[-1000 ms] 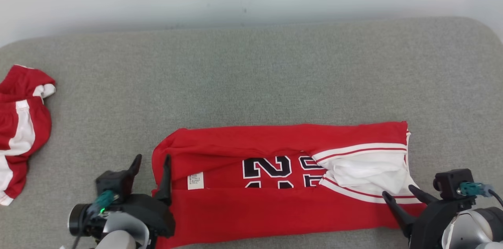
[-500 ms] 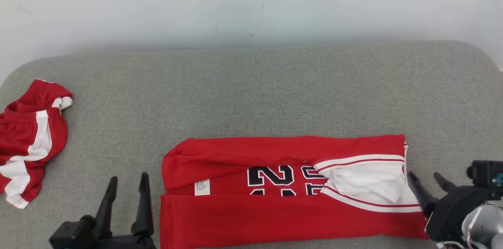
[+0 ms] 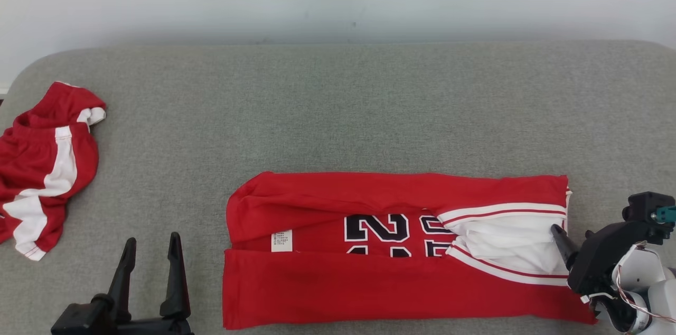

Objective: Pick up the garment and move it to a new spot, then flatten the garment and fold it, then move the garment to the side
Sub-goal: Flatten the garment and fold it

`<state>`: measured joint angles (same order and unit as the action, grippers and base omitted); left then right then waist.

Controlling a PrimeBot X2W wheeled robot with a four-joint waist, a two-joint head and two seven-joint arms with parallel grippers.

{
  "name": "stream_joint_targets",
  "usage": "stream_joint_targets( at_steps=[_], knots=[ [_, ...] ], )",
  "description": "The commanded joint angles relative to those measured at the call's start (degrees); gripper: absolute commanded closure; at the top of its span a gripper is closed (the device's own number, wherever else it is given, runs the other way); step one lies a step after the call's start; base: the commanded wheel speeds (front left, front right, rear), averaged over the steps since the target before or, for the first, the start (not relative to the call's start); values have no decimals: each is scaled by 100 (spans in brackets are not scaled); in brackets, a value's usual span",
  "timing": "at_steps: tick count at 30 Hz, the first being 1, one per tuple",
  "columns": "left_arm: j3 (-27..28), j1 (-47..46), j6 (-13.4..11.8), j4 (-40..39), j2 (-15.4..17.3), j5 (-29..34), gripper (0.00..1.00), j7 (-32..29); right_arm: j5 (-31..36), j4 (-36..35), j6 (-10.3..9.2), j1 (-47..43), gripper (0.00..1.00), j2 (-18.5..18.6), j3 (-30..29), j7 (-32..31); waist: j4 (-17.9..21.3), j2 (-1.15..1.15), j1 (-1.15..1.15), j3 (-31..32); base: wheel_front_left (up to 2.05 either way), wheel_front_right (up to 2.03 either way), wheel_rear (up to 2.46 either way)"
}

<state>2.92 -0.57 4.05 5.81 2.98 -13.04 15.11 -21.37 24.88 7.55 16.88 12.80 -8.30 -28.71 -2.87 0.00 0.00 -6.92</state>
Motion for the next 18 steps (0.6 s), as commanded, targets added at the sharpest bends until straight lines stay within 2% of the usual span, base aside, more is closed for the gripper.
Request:
stream_joint_targets(
  at_steps=[1,7,12,13,14,15,18],
  knots=[
    [0,-54,7,17,-9,15,0,2,25,84,-12,75,0,-18,11,-16,-76,0,0,-70,0,0,0],
    [-61,-121,-97,70,-9,57,0,3,139,613,-12,135,0,-53,138,-165,-174,0,0,-131,0,0,0],
    [-10,-102,-61,82,-9,78,0,3,63,901,-5,125,0,-225,274,-269,-196,0,0,-144,0,0,0],
    [-2,-100,-57,87,-9,84,0,3,42,922,2,124,56,-247,326,-284,-197,0,0,-141,0,0,0],
    [4,-96,-55,93,-9,85,0,3,6,919,3,127,88,-253,360,-240,-197,0,0,-135,0,0,0],
    [11,-76,-49,102,-9,91,0,3,3,904,2,132,100,-218,396,-121,-187,0,0,-111,0,0,0],
    [36,-14,-49,99,-10,94,0,3,130,889,-10,212,100,-12,333,103,-133,0,0,-65,0,0,0]
  ],
)
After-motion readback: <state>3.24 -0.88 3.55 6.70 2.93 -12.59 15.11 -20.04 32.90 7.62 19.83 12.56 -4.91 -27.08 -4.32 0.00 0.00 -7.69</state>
